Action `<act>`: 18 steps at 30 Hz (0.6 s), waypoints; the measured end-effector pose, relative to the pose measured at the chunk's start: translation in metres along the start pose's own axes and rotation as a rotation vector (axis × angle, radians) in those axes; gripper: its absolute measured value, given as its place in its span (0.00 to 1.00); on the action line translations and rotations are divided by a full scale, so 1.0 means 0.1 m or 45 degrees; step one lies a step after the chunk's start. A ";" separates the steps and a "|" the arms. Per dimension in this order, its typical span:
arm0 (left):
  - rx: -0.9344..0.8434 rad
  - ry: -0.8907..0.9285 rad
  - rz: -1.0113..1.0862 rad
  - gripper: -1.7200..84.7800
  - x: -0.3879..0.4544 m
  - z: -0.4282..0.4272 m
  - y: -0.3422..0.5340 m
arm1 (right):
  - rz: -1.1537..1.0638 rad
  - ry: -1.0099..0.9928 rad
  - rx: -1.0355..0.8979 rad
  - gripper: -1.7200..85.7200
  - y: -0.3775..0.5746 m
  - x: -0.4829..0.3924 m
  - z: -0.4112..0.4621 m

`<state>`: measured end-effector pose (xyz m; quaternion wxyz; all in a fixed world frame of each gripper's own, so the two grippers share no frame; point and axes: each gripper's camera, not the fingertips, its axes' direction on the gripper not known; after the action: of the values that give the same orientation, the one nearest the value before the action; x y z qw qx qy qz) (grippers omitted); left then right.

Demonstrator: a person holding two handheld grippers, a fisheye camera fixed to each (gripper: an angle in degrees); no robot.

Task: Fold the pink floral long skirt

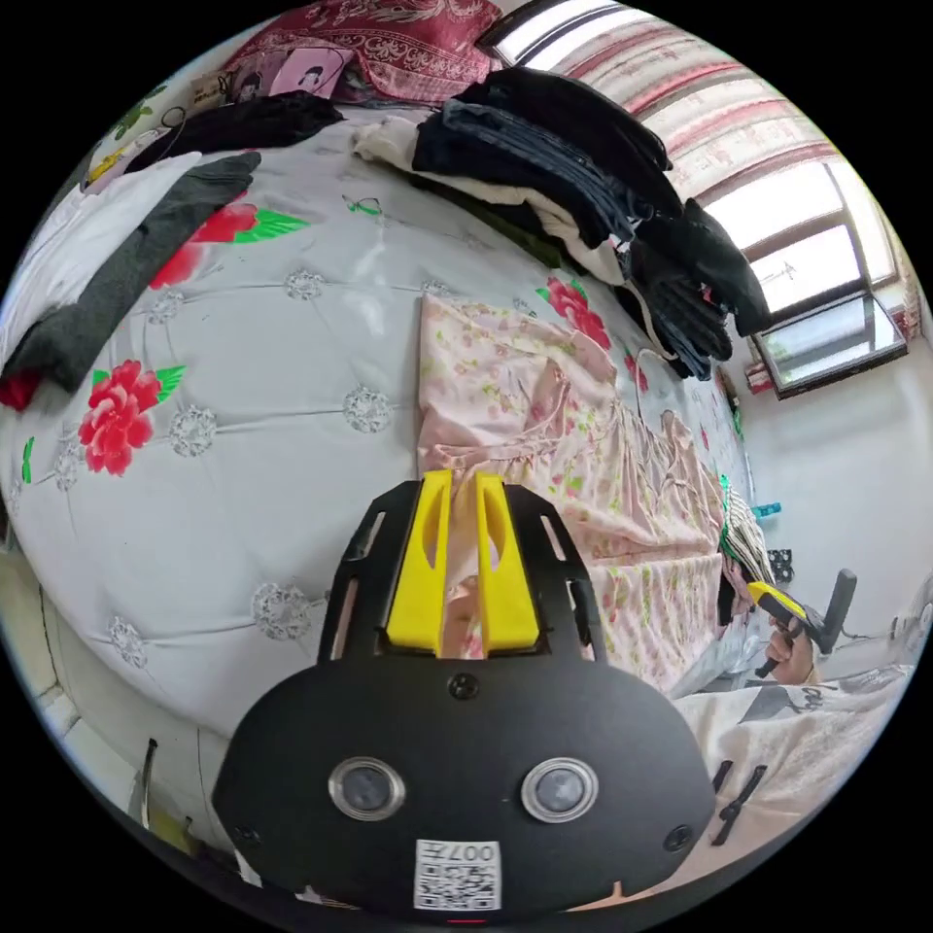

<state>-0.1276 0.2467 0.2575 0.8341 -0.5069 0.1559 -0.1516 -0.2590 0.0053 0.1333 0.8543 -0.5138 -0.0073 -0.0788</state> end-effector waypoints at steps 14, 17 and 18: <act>0.026 -0.037 -0.061 0.09 0.15 0.23 0.08 | 0.174 -0.087 0.055 0.02 0.07 0.37 -0.15; -0.005 -0.155 0.057 0.04 0.37 0.33 0.04 | 0.173 -0.063 0.054 0.02 0.04 0.37 -0.18; 0.021 -0.186 0.118 0.02 0.50 0.30 0.05 | 0.178 -0.060 0.056 0.02 0.04 0.38 -0.19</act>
<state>-0.0696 0.2529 0.2608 0.8535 -0.5022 0.1165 -0.0767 -0.2223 -0.0142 0.1245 0.8684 -0.4958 0.0066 -0.0067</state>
